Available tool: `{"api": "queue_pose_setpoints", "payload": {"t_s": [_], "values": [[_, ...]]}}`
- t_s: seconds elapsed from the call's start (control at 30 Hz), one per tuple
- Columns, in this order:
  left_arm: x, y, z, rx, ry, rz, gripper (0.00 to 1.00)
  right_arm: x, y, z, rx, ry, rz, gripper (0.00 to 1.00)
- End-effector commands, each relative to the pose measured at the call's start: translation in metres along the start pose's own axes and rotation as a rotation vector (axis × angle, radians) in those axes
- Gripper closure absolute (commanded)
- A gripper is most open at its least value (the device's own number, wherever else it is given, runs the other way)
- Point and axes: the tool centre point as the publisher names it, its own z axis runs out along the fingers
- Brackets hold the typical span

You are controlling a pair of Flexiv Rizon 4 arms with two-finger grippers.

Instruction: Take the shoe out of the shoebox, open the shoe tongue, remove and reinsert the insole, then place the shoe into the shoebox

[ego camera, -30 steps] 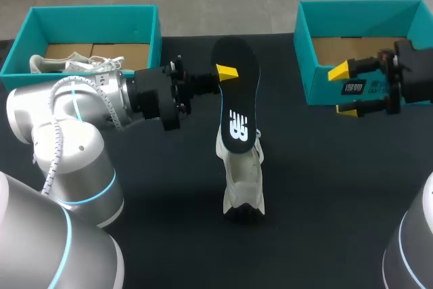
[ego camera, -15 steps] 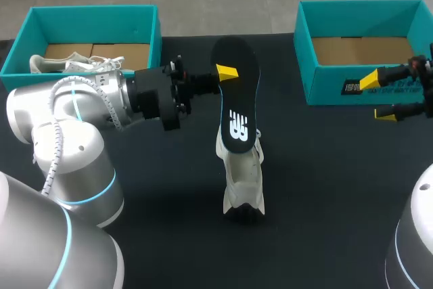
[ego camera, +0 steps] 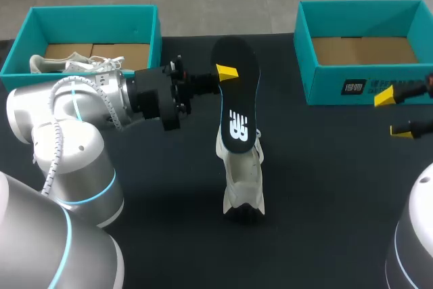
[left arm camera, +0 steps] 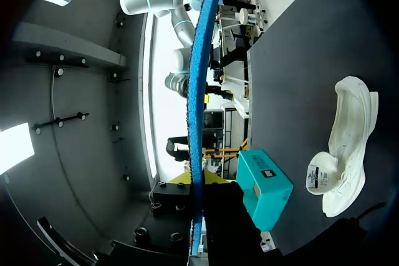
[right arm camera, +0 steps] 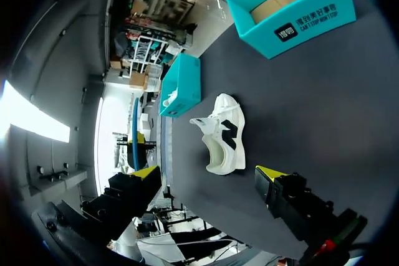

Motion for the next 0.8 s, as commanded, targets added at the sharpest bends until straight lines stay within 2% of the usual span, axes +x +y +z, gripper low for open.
{"api": "queue_pose_setpoints", "payload": {"t_s": [0.03, 0.33, 0.4, 0.5, 0.8], "values": [[0.000, 0.000, 0.001, 0.000, 0.000, 0.001, 1.00, 0.000, -0.004, 0.001, -0.011, -0.002, 0.001, 0.00], [0.000, 0.000, 0.001, 0.000, 0.000, 0.001, 1.00, 0.000, -0.004, 0.001, -0.011, -0.002, 0.001, 0.00], [-0.001, -0.005, 0.000, 0.012, -0.044, -0.094, 1.00, 0.000, -0.004, 0.001, -0.011, -0.002, 0.001, 0.00], [0.002, -0.017, -0.004, 0.044, -0.033, -0.234, 1.00, 0.000, -0.004, 0.001, -0.011, -0.002, 0.001, 0.00], [0.007, -0.047, -0.029, 0.115, 0.083, -0.481, 1.00, 0.000, -0.004, 0.001, -0.011, -0.002, 0.001, 0.00]]}}
